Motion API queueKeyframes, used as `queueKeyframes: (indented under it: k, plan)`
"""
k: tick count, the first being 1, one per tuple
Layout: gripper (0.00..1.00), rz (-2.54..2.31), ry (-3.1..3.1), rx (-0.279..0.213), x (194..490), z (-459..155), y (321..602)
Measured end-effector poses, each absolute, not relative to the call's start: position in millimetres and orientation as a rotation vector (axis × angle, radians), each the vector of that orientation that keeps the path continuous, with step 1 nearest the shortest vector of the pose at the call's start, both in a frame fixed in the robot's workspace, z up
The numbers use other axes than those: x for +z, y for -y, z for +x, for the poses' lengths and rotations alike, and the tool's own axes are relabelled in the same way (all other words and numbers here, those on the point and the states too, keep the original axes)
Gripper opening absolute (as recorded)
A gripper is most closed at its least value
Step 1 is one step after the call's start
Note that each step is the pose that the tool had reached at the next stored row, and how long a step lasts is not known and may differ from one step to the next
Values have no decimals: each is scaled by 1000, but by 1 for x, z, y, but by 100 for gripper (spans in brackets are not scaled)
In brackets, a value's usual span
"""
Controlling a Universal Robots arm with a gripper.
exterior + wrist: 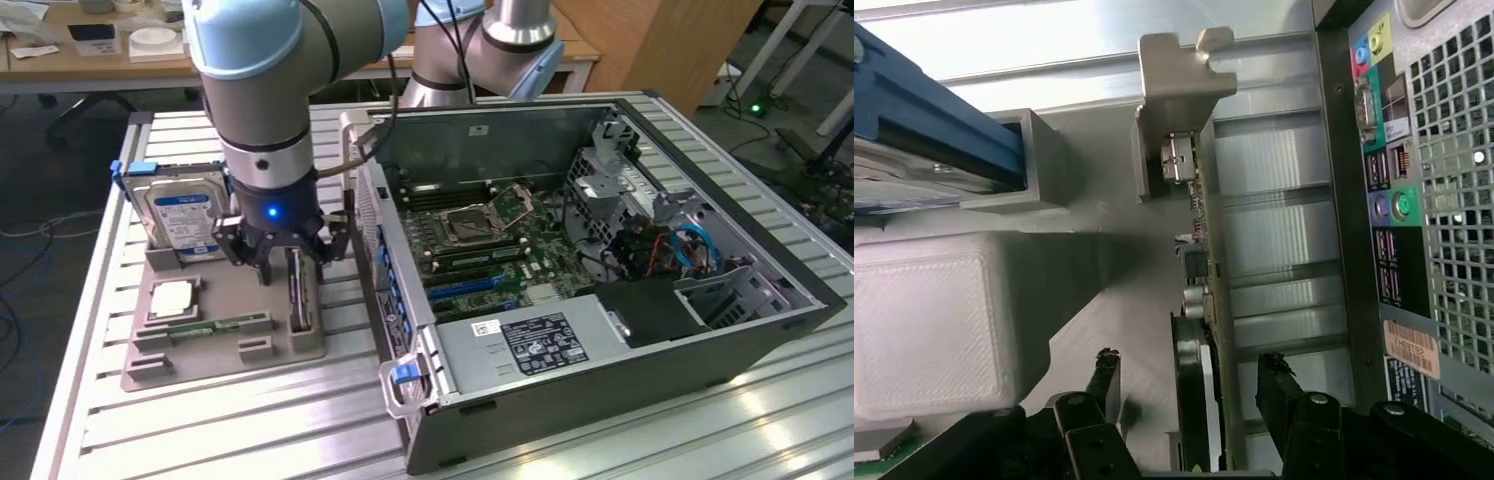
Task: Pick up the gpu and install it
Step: 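Pick up the gpu and move the gpu toward the slot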
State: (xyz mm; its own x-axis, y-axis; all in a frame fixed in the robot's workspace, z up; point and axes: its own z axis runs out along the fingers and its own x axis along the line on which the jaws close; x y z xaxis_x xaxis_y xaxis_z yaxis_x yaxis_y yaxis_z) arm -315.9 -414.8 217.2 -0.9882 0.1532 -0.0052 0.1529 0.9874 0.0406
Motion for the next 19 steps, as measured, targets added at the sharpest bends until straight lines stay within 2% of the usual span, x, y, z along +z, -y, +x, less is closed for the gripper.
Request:
queueKeyframes:
  k: [15,16,17,19]
  plan:
    - [66,250,-3122,60,209,-315,415]
    - [64,250,-3122,60,209,-315,415]
    - [58,250,-3122,60,209,-315,415]
    - [58,250,-3123,60,210,-315,415]
